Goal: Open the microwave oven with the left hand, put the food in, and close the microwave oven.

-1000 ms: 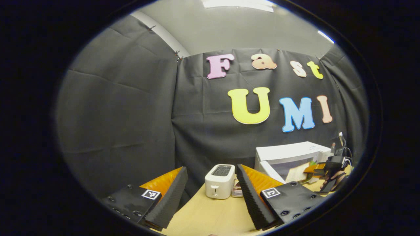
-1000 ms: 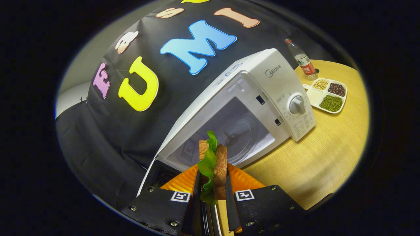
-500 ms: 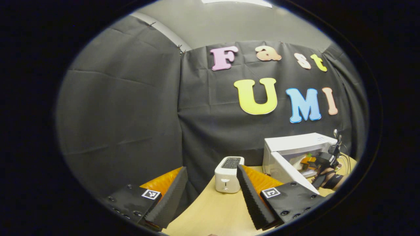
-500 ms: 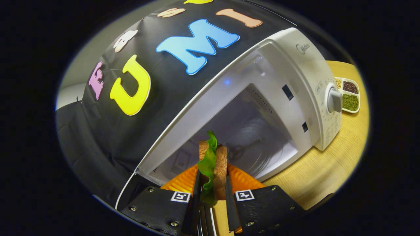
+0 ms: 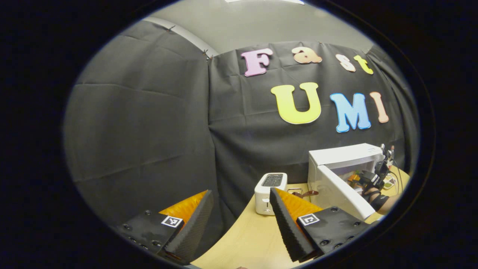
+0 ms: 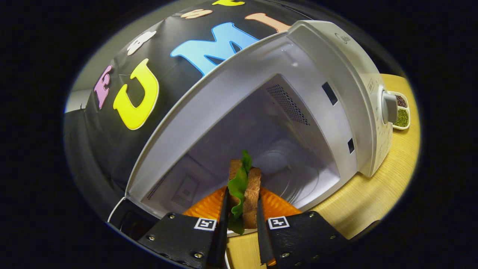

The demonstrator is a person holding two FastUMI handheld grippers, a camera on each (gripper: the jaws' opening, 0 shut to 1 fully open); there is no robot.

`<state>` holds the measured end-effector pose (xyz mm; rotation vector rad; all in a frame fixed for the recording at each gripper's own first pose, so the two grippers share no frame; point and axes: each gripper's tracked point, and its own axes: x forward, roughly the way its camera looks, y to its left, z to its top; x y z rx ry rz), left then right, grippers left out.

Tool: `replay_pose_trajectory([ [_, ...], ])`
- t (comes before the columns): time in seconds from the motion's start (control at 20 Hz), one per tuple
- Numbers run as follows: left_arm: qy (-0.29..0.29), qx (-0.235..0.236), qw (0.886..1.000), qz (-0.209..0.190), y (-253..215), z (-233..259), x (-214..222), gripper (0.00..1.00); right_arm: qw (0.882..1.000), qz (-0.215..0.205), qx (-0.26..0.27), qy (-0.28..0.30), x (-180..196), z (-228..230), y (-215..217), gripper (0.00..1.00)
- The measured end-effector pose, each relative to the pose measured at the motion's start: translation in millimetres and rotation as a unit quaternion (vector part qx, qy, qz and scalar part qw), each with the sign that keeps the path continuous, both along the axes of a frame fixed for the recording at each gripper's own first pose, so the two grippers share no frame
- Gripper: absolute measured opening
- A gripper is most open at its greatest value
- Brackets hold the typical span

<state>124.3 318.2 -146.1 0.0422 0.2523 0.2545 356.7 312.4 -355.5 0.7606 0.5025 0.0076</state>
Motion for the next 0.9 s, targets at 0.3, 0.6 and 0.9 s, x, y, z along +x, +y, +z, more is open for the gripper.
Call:
replay_pose_trajectory([
  [0.3, -0.001, -0.001, 1.000, 0.001, 0, -6, 2, 0.93, 0.995, -0.007, -0.092, 0.020, 3, -18, -13, 0.50],
  [0.6, -0.011, -0.006, 1.000, -0.001, -7, -6, 4, 0.93, 0.982, 0.010, -0.187, 0.017, 1, -4, -32, 0.99],
  [0.9, -0.024, -0.027, 0.999, -0.008, -27, -13, 12, 0.99, 0.973, 0.047, -0.225, -0.027, -31, 52, -50, 0.98],
])
